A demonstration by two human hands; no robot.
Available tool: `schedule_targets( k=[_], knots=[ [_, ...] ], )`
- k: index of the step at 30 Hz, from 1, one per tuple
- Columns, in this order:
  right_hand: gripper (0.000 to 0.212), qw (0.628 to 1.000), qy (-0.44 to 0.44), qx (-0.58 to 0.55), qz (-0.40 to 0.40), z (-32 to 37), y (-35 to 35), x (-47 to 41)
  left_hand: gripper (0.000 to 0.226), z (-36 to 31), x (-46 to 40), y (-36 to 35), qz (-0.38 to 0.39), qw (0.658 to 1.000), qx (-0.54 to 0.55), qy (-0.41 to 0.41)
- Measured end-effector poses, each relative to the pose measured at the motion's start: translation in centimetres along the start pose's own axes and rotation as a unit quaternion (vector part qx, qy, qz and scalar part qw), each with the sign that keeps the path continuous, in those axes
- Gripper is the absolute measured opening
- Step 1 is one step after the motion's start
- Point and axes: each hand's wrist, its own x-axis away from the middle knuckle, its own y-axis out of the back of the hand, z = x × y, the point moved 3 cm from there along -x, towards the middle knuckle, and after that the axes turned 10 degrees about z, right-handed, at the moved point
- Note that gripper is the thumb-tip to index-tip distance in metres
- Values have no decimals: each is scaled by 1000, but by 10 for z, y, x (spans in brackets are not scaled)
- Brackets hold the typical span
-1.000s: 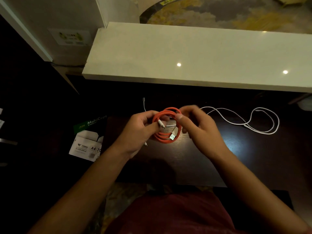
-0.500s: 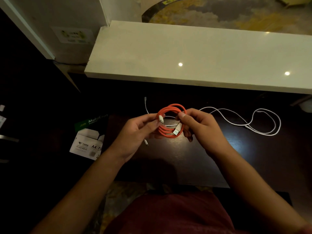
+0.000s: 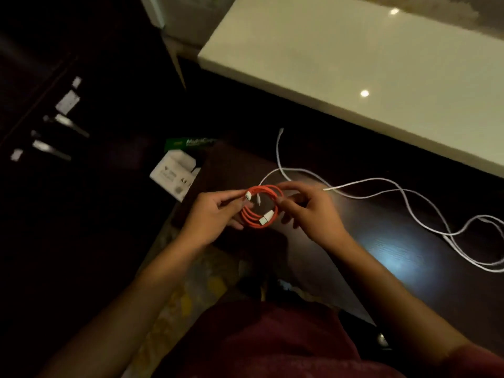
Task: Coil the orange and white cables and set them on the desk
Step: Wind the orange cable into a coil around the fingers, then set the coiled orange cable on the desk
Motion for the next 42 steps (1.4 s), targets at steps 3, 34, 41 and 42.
schedule_targets(
  k=[3,34,41,42],
  knots=[
    [19,998,-13,47,45,-26,-24,-12,28,29,16,8,-55,998,7,24],
    [24,975,-211,54,-29,-97,-139,-94,28,120,-77,120,32,919,-393,-16],
    [33,987,-153,47,-3,-94,-118,-85,29,97,-82,126,97,894,-437,3],
    [35,989,-134,54,-7,-90,-112,-84,30,89,-82,134,77,889,-451,-12]
  ],
)
